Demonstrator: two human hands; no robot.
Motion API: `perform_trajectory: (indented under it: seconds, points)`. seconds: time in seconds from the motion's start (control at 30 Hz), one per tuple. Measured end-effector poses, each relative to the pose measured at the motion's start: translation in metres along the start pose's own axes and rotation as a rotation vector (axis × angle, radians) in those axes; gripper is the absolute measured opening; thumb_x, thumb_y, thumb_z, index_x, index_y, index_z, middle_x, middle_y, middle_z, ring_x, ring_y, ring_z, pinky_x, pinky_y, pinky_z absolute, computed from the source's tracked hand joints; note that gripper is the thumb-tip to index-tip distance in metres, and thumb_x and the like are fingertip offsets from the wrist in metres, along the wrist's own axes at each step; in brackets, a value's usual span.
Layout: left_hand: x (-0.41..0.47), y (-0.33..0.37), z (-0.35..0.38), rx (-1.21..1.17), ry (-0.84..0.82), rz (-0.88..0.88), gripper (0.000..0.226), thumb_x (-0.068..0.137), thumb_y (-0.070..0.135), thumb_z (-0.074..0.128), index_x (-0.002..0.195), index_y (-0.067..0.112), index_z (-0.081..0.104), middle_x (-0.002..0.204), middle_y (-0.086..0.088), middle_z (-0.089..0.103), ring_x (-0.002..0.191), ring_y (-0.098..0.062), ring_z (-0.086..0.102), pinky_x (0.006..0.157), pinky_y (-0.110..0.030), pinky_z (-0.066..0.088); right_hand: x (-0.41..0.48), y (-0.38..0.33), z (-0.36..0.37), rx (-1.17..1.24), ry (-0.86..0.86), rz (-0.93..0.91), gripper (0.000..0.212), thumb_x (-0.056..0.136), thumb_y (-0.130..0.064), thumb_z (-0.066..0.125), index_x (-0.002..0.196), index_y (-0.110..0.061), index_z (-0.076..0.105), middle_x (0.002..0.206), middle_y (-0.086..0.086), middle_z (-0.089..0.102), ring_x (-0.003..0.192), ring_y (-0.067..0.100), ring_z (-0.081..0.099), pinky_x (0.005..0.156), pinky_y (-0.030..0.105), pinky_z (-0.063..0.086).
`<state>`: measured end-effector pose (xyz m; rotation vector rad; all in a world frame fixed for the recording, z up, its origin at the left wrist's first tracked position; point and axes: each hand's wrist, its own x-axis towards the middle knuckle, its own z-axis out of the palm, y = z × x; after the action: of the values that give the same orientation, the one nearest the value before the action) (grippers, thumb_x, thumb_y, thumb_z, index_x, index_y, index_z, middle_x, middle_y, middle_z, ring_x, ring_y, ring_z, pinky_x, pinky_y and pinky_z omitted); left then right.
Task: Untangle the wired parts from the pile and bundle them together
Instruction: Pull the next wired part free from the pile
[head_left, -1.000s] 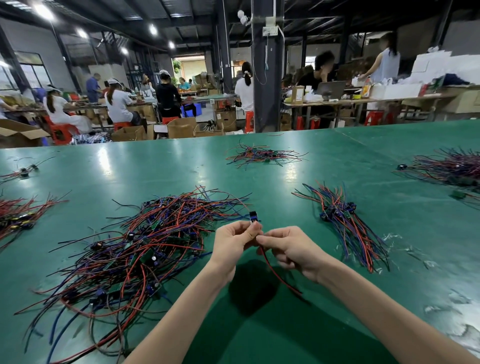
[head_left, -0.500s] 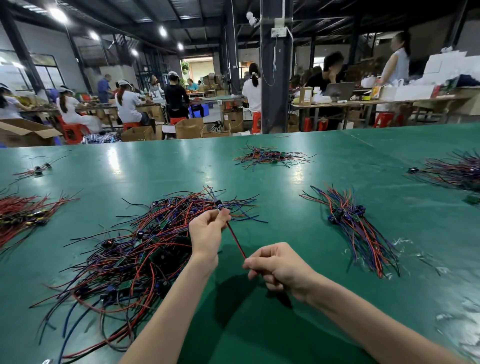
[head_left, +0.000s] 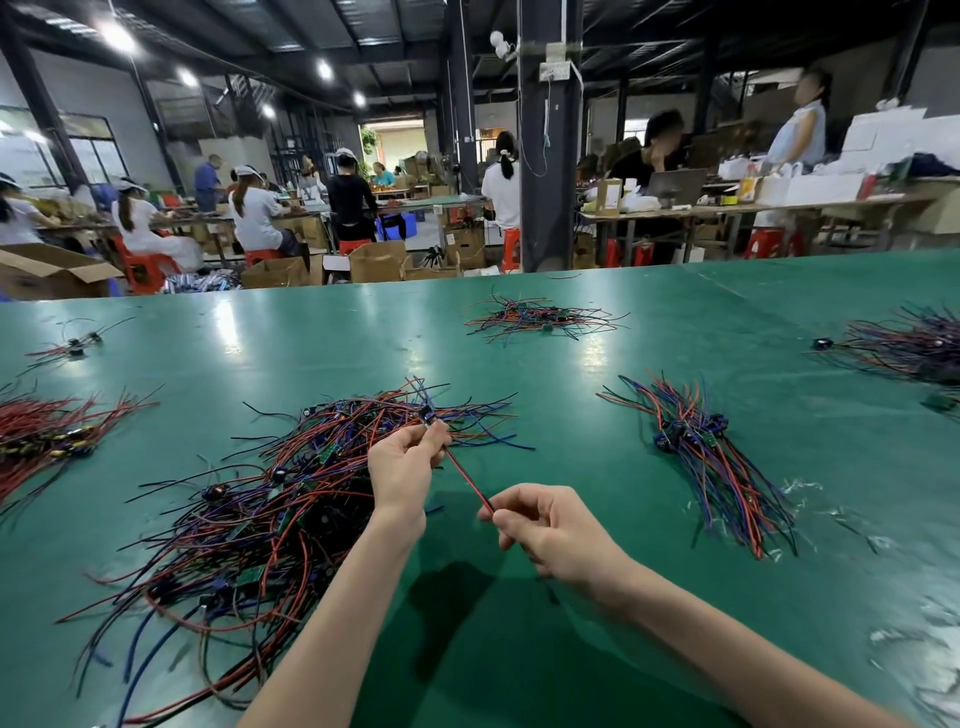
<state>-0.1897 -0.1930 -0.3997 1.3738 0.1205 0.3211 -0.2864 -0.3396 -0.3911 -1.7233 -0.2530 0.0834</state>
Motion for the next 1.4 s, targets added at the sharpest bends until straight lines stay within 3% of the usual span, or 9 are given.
perform_trajectory:
  seconds: [0.1, 0.3, 0.47, 0.6, 0.7, 0.83, 1.13, 1.27, 1.4]
  points:
    - [-0.003, -0.003, 0.003, 0.017, -0.016, -0.016, 0.015, 0.086, 0.009, 0.067, 0.072, 0.007, 0.067, 0.064, 0.0, 0.063, 0.056, -0.007, 0.051, 0.059, -0.016, 0.048, -0.001, -0.001, -0.001, -0.094, 0.04, -0.114, 0.019, 0.094, 0.0, 0.052, 0.089, -0.013, 0.066, 0.065, -0.003, 0.058, 0.049, -0.004, 0.05, 0.054, 0.007, 0.037]
    - [-0.006, -0.006, 0.009, 0.006, -0.04, -0.1, 0.016, 0.086, 0.009, 0.067, 0.07, 0.007, 0.066, 0.065, -0.002, 0.062, 0.058, -0.009, 0.052, 0.057, -0.014, 0.048, -0.002, -0.001, -0.005, 0.066, 0.059, -0.116, 0.021, 0.094, 0.005, 0.048, 0.089, -0.008, 0.064, 0.059, -0.005, 0.056, 0.039, -0.003, 0.046, 0.044, 0.007, 0.037]
    - [-0.008, -0.002, 0.01, -0.072, -0.057, -0.143, 0.016, 0.087, 0.008, 0.066, 0.071, 0.008, 0.066, 0.066, -0.001, 0.063, 0.063, -0.009, 0.055, 0.059, -0.013, 0.05, -0.004, 0.001, -0.003, -0.108, 0.075, -0.182, 0.024, 0.093, -0.003, 0.056, 0.084, -0.023, 0.067, 0.065, 0.003, 0.063, 0.059, 0.004, 0.053, 0.061, 0.017, 0.041]
    - [-0.008, 0.002, 0.007, -0.122, -0.059, -0.145, 0.01, 0.087, 0.007, 0.065, 0.078, 0.007, 0.067, 0.067, 0.0, 0.064, 0.061, -0.007, 0.054, 0.056, -0.011, 0.049, -0.001, 0.0, -0.003, 0.025, -0.002, 0.062, 0.018, 0.091, -0.001, 0.055, 0.081, -0.011, 0.065, 0.052, -0.003, 0.059, 0.03, 0.001, 0.033, 0.033, 0.013, 0.027]
    - [-0.009, 0.003, 0.007, -0.116, -0.07, -0.134, 0.005, 0.086, 0.008, 0.067, 0.081, 0.007, 0.068, 0.07, -0.001, 0.065, 0.059, -0.002, 0.058, 0.057, -0.011, 0.049, 0.002, 0.002, -0.009, 0.181, -0.031, 0.297, 0.017, 0.09, 0.004, 0.053, 0.077, -0.004, 0.061, 0.051, 0.008, 0.056, 0.028, 0.005, 0.022, 0.031, 0.01, 0.015]
    - [-0.013, 0.004, 0.011, -0.111, -0.088, -0.135, 0.005, 0.084, 0.007, 0.069, 0.079, 0.01, 0.068, 0.072, -0.001, 0.067, 0.059, 0.001, 0.061, 0.059, -0.012, 0.05, 0.003, 0.004, -0.018, 0.21, -0.115, 0.391, 0.015, 0.089, 0.004, 0.054, 0.078, -0.003, 0.06, 0.053, 0.01, 0.058, 0.029, 0.003, 0.022, 0.03, 0.01, 0.016]
    - [-0.029, 0.01, 0.019, -0.148, -0.212, -0.218, 0.007, 0.084, 0.009, 0.068, 0.078, 0.008, 0.07, 0.065, 0.001, 0.068, 0.064, -0.01, 0.056, 0.062, -0.019, 0.049, 0.006, -0.004, -0.041, 0.001, -0.49, 0.335, 0.012, 0.089, -0.032, 0.061, 0.09, -0.021, 0.065, 0.084, 0.01, 0.074, 0.037, 0.005, 0.033, 0.033, 0.014, 0.025]
    - [-0.039, 0.008, 0.026, -0.144, -0.316, -0.283, 0.006, 0.084, 0.009, 0.067, 0.083, 0.005, 0.07, 0.064, 0.0, 0.067, 0.059, -0.008, 0.057, 0.061, -0.017, 0.049, 0.01, -0.006, -0.05, 0.03, -0.447, 0.31, 0.041, 0.084, -0.058, 0.057, 0.098, -0.02, 0.062, 0.092, 0.015, 0.074, 0.037, 0.007, 0.043, 0.034, 0.015, 0.033]
    - [-0.046, 0.002, 0.03, -0.133, -0.346, -0.331, 0.007, 0.083, 0.008, 0.066, 0.084, 0.002, 0.069, 0.064, -0.002, 0.067, 0.059, -0.011, 0.058, 0.059, -0.019, 0.049, 0.011, -0.004, -0.054, -0.034, -0.414, 0.285, 0.05, 0.08, -0.061, 0.051, 0.1, -0.015, 0.062, 0.092, 0.014, 0.073, 0.038, 0.009, 0.046, 0.035, 0.017, 0.037]
